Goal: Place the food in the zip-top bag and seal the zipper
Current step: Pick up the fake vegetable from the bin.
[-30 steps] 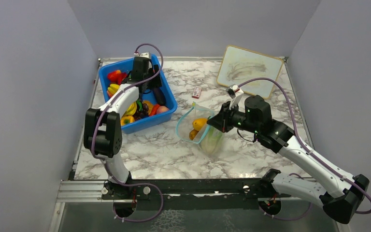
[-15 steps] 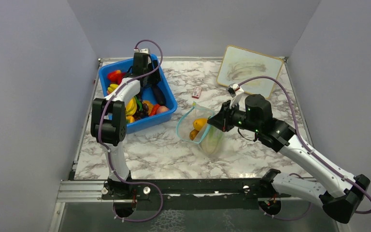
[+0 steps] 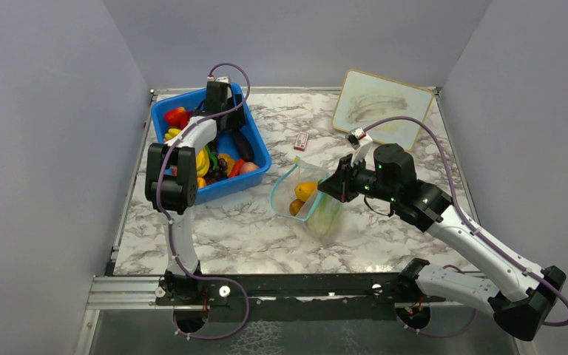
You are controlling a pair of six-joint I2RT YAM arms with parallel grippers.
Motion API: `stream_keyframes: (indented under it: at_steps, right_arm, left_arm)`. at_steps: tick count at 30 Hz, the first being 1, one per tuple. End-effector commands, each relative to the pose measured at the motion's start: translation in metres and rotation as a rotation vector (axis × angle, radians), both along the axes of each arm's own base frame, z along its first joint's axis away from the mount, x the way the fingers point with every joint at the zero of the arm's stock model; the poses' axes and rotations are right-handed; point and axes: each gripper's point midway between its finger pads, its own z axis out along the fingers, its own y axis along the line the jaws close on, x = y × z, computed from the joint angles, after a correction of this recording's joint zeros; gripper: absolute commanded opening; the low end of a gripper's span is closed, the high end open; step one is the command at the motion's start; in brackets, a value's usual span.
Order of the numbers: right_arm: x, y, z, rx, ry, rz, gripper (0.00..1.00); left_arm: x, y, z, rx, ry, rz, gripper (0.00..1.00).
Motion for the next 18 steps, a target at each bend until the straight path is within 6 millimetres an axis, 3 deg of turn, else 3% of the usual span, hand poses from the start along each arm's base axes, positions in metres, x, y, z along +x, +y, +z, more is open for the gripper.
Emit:
stream_keyframes:
  at_steps: [1, 8, 18]
  right_arm:
    - [0.001, -0.001, 0.019, 0.03, -0.038, -0.008, 0.01]
    - [0.0, -0.004, 0.024, 0.035, -0.048, -0.017, 0.01]
    - [-0.002, -0.001, 0.019, 0.048, -0.034, -0.004, 0.01]
  left_arm:
    - [0.009, -0.004, 0.004, -0.014, -0.012, -0.028, 0.71]
    - [0.007, -0.005, 0.015, -0.023, -0.024, -0.026, 0.53]
    - [-0.008, -0.001, 0.042, -0.034, -0.045, 0.001, 0.46]
